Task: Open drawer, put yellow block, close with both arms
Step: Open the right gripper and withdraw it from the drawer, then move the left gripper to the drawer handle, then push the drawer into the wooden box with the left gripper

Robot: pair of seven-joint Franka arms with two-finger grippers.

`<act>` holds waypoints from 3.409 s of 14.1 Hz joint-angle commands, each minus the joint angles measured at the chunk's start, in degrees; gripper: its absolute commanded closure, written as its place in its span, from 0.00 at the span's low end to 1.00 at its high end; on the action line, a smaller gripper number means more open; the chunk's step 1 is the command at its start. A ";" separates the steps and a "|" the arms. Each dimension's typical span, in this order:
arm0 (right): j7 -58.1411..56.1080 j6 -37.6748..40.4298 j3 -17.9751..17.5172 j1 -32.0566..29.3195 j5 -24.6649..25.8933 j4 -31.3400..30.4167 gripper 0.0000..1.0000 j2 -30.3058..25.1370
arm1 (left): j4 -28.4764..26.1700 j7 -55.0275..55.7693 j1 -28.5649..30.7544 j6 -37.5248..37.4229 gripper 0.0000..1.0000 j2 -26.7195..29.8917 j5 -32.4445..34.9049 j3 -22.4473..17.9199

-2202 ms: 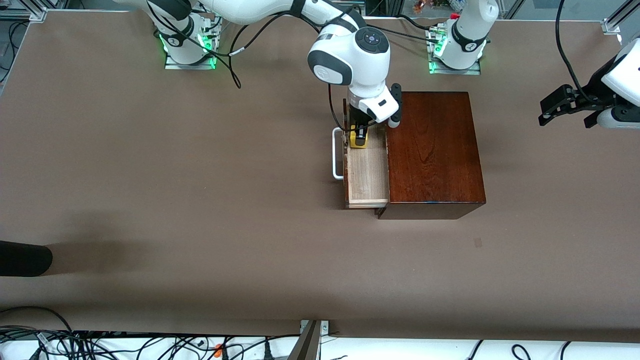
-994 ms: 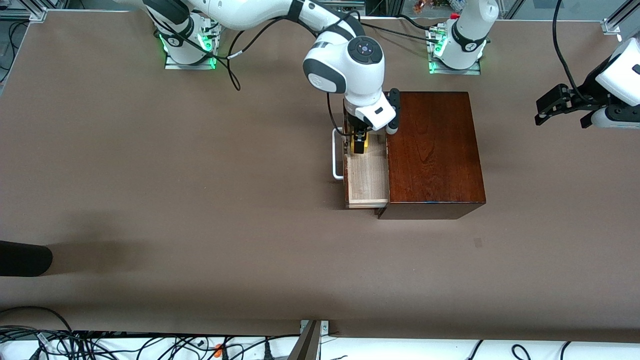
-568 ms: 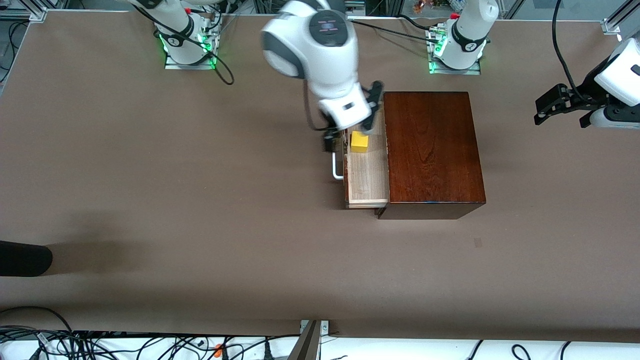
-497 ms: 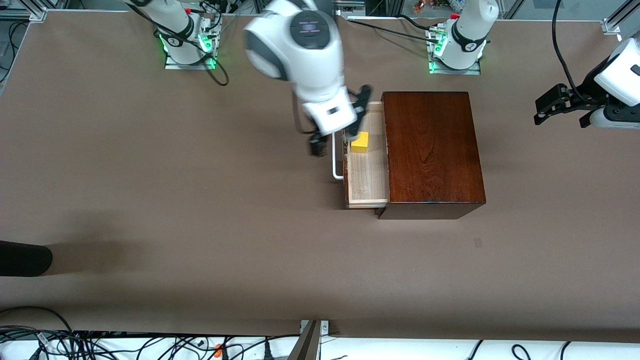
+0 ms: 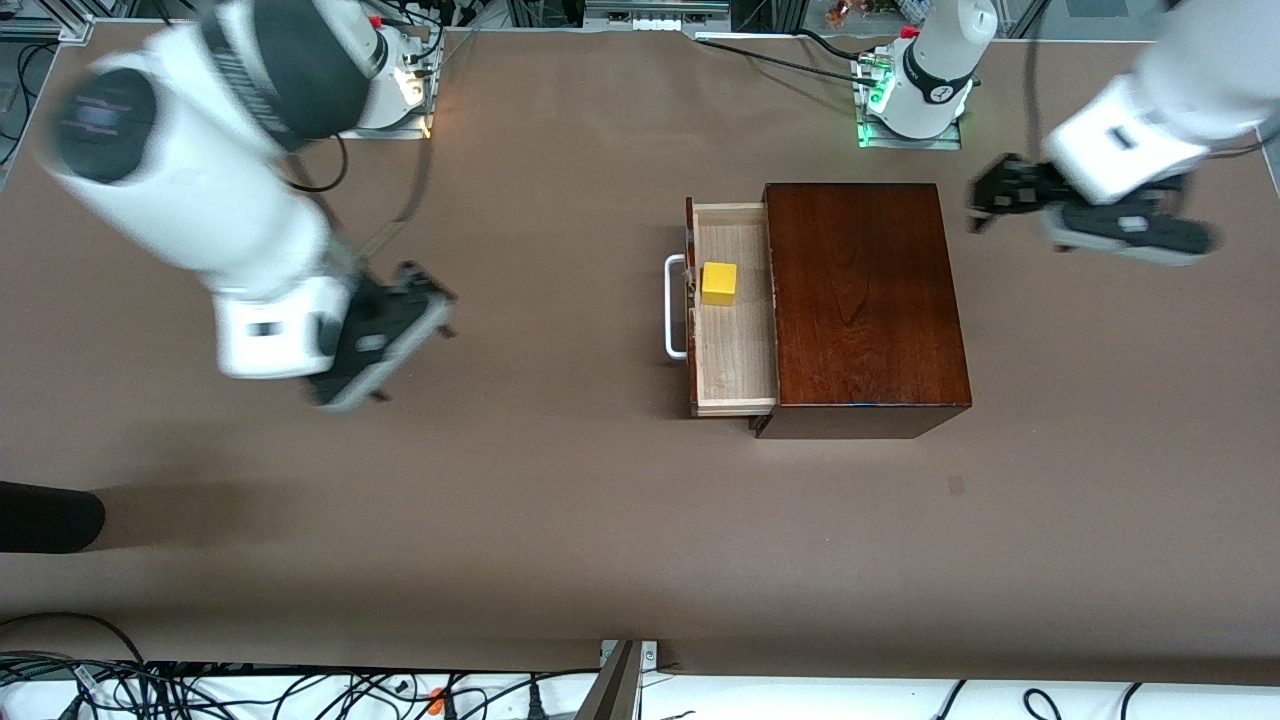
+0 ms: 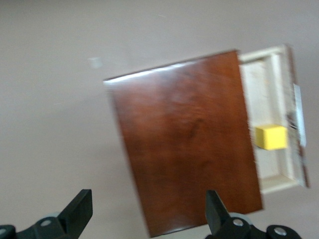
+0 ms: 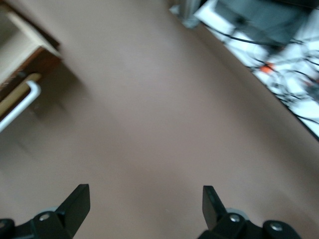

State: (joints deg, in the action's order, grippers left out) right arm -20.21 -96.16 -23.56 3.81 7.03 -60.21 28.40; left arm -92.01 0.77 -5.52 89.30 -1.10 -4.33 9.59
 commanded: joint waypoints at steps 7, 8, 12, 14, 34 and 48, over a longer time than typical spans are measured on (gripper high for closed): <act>12.56 4.92 18.37 -1.61 -11.17 -24.78 0.00 -24.54 | 1.92 -16.11 -1.41 12.88 0.00 -15.58 -2.62 20.27; 12.65 4.93 18.55 -1.53 -9.94 -25.83 0.00 -24.54 | 1.75 -19.55 -2.90 16.31 0.00 -17.25 -2.18 20.55; 13.44 5.10 21.36 -1.61 -9.23 -27.68 0.00 -24.54 | 1.75 -35.97 -10.37 29.32 0.00 -24.02 3.59 20.55; 13.62 5.01 21.89 -1.61 -8.97 -27.25 0.00 -24.27 | 1.83 -43.81 -12.31 32.59 0.00 -26.93 9.05 20.55; 13.44 5.63 21.45 -1.18 -5.45 -26.19 0.00 -23.39 | -1.86 -51.49 -11.27 28.22 0.00 -32.39 20.68 20.29; 13.18 5.19 21.36 -0.30 -5.62 -26.01 0.00 -23.31 | -1.77 -51.66 -6.26 21.79 0.00 -30.72 20.68 20.20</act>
State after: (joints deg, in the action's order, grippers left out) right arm -7.46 -91.19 -2.19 3.25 0.84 -86.96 4.96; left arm -92.27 -49.82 -13.47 112.90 -33.74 14.94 30.38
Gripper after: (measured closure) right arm 0.000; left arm 0.000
